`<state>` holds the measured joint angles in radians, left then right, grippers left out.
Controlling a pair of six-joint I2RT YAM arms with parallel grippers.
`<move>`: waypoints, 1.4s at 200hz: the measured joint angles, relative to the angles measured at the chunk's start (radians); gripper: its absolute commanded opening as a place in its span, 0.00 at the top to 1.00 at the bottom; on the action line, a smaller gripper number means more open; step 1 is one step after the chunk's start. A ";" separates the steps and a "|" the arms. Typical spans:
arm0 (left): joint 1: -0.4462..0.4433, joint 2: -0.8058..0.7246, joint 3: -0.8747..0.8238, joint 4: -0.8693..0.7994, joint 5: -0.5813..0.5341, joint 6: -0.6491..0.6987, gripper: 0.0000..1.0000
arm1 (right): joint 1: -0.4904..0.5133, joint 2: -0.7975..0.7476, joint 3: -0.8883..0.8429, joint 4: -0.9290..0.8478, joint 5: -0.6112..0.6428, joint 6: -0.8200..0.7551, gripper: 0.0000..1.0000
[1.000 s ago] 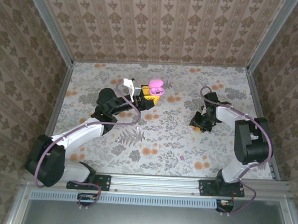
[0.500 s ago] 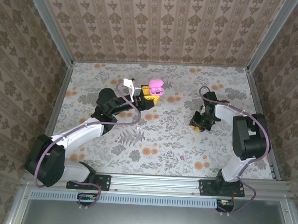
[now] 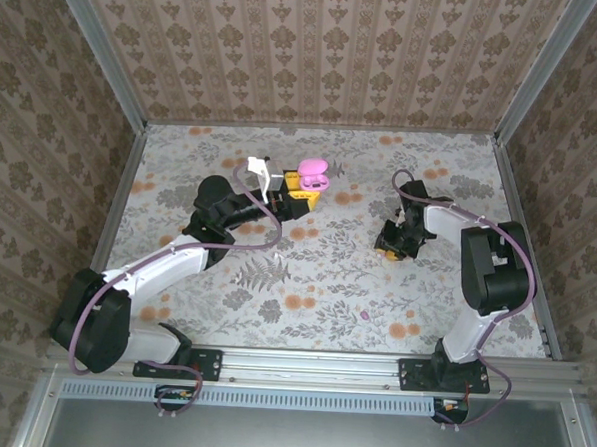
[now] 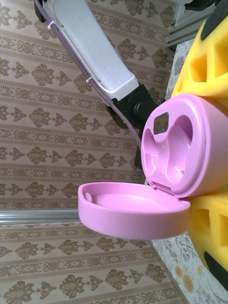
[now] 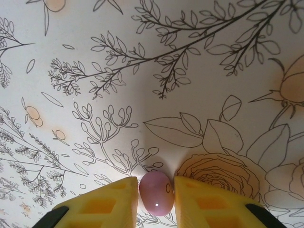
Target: Insert wireless bluetooth earbuds into charging case
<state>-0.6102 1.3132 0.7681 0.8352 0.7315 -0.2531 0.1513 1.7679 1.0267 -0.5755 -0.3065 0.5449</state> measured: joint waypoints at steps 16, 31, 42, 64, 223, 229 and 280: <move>0.000 0.000 0.000 -0.001 0.000 0.000 0.74 | 0.003 0.000 0.000 0.000 0.005 0.000 0.73; 0.000 0.000 0.000 -0.002 0.000 0.000 0.74 | 0.004 0.001 0.000 0.000 0.008 0.000 0.71; 0.000 0.000 0.000 -0.003 0.000 0.000 0.74 | 0.005 0.002 0.001 0.000 0.008 0.000 0.71; 0.000 0.000 0.000 -0.003 0.000 0.001 0.74 | 0.012 0.005 0.007 -0.006 0.016 0.000 0.73; 0.000 0.029 -0.003 -0.047 -0.039 0.051 0.75 | 0.121 -0.136 0.159 -0.150 0.150 -0.016 0.78; 0.000 0.037 -0.005 -0.047 -0.041 0.056 0.75 | 0.127 -0.153 0.176 -0.159 0.153 -0.019 0.78; -0.007 0.082 -0.018 -0.080 -0.049 0.102 0.76 | 0.197 -0.267 0.369 -0.250 0.190 -0.053 0.78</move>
<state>-0.6170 1.3952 0.7498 0.7555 0.6823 -0.1509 0.3481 1.5013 1.3956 -0.8257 -0.1165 0.4919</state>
